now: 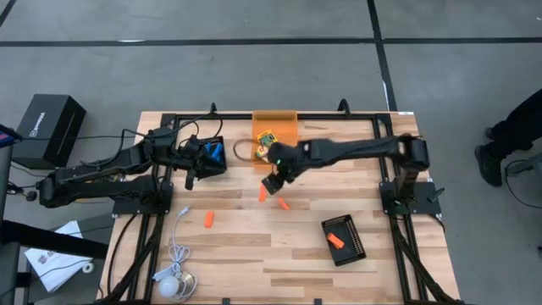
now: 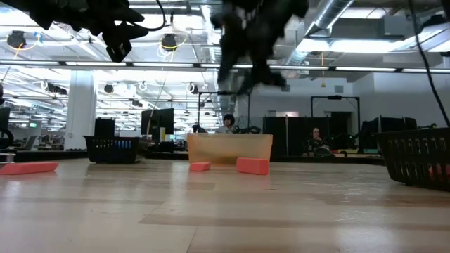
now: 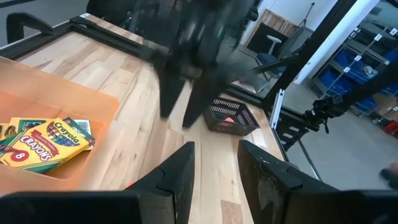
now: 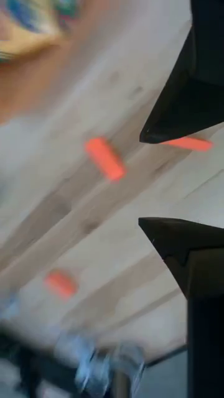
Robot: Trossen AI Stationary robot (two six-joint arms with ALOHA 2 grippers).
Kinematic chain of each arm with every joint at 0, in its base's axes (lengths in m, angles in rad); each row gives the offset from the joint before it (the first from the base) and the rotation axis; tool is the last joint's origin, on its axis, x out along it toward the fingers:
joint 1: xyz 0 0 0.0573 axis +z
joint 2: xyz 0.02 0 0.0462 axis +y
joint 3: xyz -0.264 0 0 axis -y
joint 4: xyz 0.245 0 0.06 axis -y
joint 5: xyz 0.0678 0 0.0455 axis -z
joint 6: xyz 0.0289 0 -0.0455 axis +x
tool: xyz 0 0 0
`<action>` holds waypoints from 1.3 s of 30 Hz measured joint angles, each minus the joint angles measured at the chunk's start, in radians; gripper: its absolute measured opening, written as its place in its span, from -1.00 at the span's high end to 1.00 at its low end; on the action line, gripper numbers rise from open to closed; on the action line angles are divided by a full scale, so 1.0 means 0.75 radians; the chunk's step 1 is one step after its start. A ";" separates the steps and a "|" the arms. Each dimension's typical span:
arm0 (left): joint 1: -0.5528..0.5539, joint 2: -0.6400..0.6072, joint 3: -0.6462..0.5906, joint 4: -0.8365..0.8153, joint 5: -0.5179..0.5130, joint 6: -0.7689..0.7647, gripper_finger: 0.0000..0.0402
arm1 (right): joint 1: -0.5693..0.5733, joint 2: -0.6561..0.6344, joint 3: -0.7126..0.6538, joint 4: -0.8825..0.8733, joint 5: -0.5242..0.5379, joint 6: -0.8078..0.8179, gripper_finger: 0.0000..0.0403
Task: Pick & Place School Supplies
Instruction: Put the orange eraser into the bottom black bin
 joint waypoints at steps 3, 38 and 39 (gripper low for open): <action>0.000 0.000 0.000 0.001 0.000 0.000 0.42 | -0.011 -0.050 0.159 -0.177 0.090 -0.071 0.04; 0.001 0.000 0.000 -0.004 0.023 -0.004 0.42 | 0.061 0.362 0.248 -0.359 -0.001 -0.151 -0.05; 0.001 0.000 0.000 -0.006 0.023 -0.004 0.41 | 0.062 0.360 0.223 -0.329 -0.002 -0.132 -0.05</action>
